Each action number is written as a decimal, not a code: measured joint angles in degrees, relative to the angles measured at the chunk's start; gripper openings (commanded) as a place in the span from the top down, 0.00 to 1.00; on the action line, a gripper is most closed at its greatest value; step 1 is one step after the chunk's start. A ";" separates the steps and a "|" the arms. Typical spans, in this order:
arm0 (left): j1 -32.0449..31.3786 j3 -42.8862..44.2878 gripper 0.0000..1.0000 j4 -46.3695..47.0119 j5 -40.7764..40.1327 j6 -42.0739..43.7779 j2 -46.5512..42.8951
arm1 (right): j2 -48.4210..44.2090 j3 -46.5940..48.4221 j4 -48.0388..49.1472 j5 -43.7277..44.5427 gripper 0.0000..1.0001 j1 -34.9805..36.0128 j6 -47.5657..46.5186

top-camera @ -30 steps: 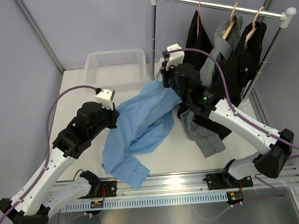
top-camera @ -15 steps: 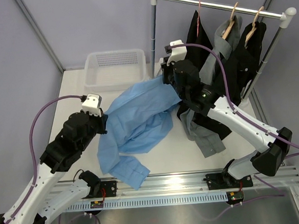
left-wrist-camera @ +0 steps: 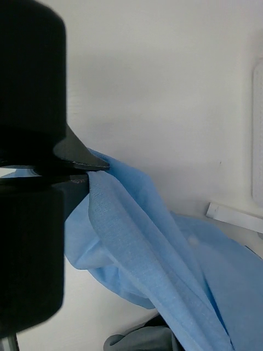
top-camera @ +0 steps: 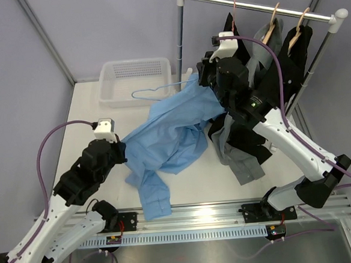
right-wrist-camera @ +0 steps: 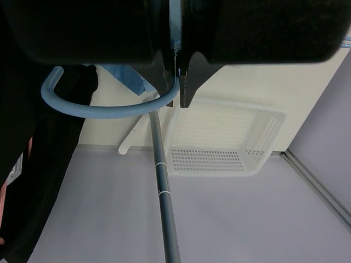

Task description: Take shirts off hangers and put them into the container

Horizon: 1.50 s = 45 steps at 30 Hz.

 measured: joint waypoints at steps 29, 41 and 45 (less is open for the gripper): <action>0.28 13.42 0.02 -2.43 17.05 12.31 -10.56 | -0.42 -14.84 11.47 -20.37 1.00 6.54 -1.25; 0.31 13.16 0.16 -4.37 22.18 13.42 2.19 | 1.86 -15.28 14.38 -25.51 1.00 9.29 -6.12; 0.31 13.16 0.23 -4.57 23.34 14.25 6.56 | 1.95 -15.28 14.40 -26.67 1.00 9.46 -6.80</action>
